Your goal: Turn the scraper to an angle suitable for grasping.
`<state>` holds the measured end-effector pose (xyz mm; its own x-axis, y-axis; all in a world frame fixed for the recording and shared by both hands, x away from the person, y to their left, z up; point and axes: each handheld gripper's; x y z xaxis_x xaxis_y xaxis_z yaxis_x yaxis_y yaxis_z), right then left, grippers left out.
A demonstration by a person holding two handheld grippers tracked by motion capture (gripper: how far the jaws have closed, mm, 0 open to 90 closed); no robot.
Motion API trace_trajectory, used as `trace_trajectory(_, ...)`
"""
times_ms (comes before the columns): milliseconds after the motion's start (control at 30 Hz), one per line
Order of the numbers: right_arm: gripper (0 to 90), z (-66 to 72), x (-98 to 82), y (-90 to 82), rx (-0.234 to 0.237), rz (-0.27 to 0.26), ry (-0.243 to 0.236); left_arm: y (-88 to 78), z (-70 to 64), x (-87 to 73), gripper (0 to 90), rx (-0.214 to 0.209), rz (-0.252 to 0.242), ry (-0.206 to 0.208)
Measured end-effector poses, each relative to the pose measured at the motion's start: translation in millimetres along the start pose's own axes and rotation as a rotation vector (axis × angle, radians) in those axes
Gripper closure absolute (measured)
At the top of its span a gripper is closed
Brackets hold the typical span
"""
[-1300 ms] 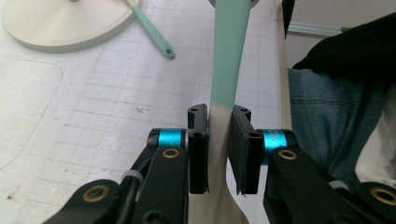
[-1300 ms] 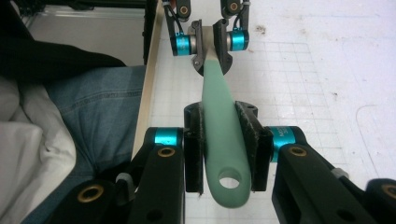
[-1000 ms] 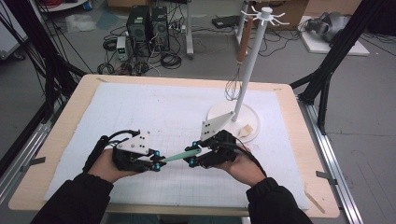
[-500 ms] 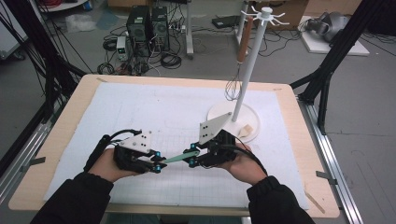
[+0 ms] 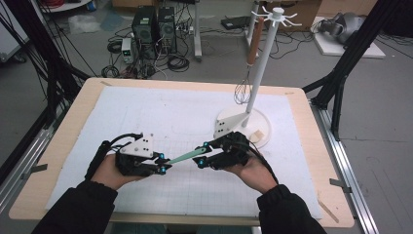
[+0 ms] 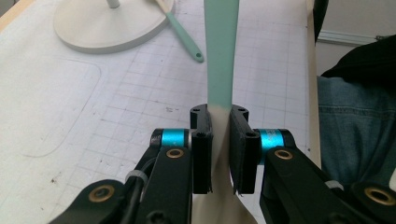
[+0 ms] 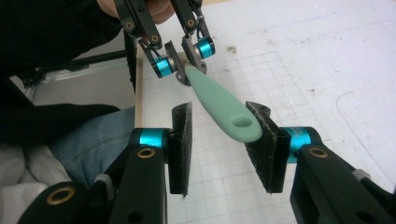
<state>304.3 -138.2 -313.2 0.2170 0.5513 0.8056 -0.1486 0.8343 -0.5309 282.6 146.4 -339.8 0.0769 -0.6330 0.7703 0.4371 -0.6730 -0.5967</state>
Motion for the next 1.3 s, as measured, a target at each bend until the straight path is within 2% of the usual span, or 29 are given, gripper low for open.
trace_trajectory(100,64.2,-1.6,0.6,-0.5,0.002,-0.022,0.038,2.4,-0.8,1.3,80.3,0.017,0.015,0.006)
trace_trajectory(233,69.4,-3.7,1.3,-3.1,0.017,-0.044,0.048,4.9,-2.6,2.4,80.2,0.019,0.011,0.001)
trace_trajectory(433,74.1,-2.0,3.3,-7.4,0.063,-0.060,0.025,6.6,-2.2,4.1,79.2,-0.005,0.017,0.006)
trace_trajectory(567,81.5,1.0,6.9,-7.6,0.066,-0.066,-0.007,9.2,-3.9,5.7,81.9,-0.031,0.024,0.010)
trace_trajectory(700,81.8,1.9,9.8,-9.7,0.059,-0.078,-0.026,9.6,-3.8,7.5,82.7,-0.027,0.012,0.005)
trace_trajectory(733,82.0,3.1,10.3,-10.4,0.058,-0.077,-0.019,9.4,-3.7,7.8,82.7,-0.033,0.011,-0.002)
trace_trajectory(867,82.3,6.7,14.2,-11.7,0.062,-0.087,-0.047,10.6,-3.6,8.6,82.3,-0.057,0.001,-0.015)
trace_trajectory(967,82.0,7.7,16.8,-10.5,0.062,-0.107,-0.059,10.6,-5.0,9.7,83.6,-0.051,0.001,-0.015)
trace_trajectory(1033,80.2,7.6,16.7,-9.8,0.044,-0.124,-0.049,10.1,-3.2,9.3,83.9,-0.034,-0.006,-0.022)
trace_trajectory(1200,76.0,6.0,13.8,-7.4,0.034,-0.150,-0.039,10.6,-2.4,9.1,84.1,-0.027,-0.004,-0.036)
trace_trajectory(1300,79.2,5.8,13.6,-6.4,0.028,-0.149,-0.038,10.9,-2.6,9.3,84.0,-0.033,-0.017,-0.040)
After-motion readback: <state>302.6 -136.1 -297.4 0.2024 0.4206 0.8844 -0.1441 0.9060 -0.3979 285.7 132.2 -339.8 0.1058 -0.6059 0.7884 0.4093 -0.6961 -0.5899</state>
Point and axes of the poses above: each handheld gripper's, and its own axes: y roughly forward along the jaws, x roughly out of its top, z roughly to its left, and after that the axes turned 14 degrees about x, right-handed
